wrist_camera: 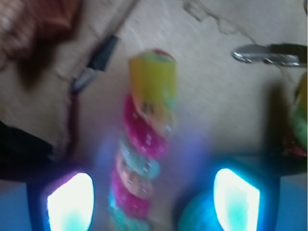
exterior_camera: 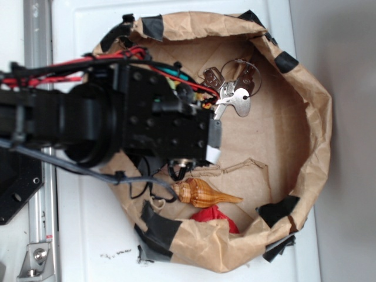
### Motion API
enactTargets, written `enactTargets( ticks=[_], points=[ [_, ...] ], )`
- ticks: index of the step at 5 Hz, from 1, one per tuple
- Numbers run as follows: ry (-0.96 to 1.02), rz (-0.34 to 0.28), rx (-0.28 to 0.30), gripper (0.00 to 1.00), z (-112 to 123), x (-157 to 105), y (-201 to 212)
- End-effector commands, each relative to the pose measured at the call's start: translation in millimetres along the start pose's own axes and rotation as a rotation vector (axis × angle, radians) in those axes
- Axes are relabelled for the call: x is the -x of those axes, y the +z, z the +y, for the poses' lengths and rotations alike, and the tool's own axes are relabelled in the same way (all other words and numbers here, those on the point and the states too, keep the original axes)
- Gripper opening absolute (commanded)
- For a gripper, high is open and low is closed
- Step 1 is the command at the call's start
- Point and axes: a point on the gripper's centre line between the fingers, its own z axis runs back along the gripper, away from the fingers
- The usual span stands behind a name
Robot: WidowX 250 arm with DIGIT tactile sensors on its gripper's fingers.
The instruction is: Grab the multicolored rope.
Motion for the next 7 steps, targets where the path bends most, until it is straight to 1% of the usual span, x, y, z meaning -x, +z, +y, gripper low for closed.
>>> enactTargets(
  ticks=[1, 2, 3, 4, 5, 6, 7],
  points=[
    [-0.1, 0.003, 0.057, 0.0, 6.5, -2.9, -15.5],
    [0.001, 0.008, 0.053, 0.0, 3.3, 2.4, -16.3],
    [0.076, -0.002, 0.056, 0.0, 3.6, 4.2, -16.8],
    [0.124, -0.007, 0.042, 0.0, 2.7, 5.6, -14.9],
    [0.214, -0.038, 0.005, 0.0, 5.7, 4.2, 11.7],
    [0.377, -0.122, -0.076, 0.0, 17.1, 4.7, 61.7],
    [0.492, -0.196, -0.089, 0.0, 33.4, 22.4, 109.2]
  ],
)
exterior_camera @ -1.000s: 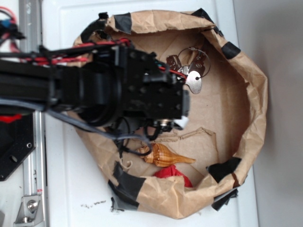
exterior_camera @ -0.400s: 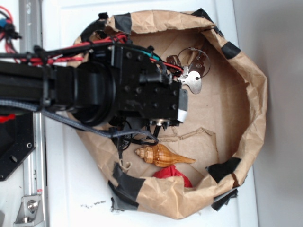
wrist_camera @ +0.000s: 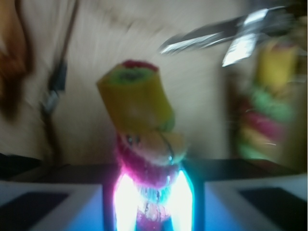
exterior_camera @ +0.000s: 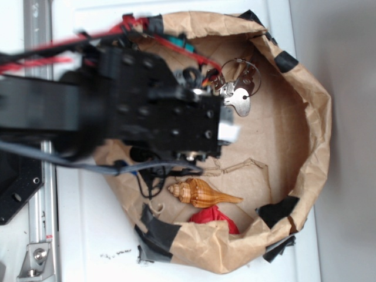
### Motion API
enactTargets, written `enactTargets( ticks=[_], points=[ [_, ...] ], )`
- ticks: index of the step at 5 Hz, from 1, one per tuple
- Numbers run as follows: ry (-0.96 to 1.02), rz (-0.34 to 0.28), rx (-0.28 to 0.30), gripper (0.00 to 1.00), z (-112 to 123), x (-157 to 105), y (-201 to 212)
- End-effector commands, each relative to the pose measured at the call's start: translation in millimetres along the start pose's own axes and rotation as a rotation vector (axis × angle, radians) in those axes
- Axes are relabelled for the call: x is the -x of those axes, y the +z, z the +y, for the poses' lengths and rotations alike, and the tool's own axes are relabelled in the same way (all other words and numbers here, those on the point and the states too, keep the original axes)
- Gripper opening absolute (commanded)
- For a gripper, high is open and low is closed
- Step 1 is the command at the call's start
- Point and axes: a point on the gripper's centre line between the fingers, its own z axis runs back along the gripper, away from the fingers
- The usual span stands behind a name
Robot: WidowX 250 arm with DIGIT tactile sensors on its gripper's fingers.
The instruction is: Grab the multicolored rope.
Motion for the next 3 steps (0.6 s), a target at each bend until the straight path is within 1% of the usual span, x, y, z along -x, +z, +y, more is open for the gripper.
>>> enactTargets(
  ticks=[1, 2, 3],
  points=[
    [0.164, -0.181, 0.03, 0.0, 36.0, 6.0, 98.5],
    [0.179, -0.165, 0.032, 0.0, 23.2, -8.0, 112.4],
    [0.235, -0.222, -0.013, 0.0, 17.0, -15.5, 117.1]
  ],
)
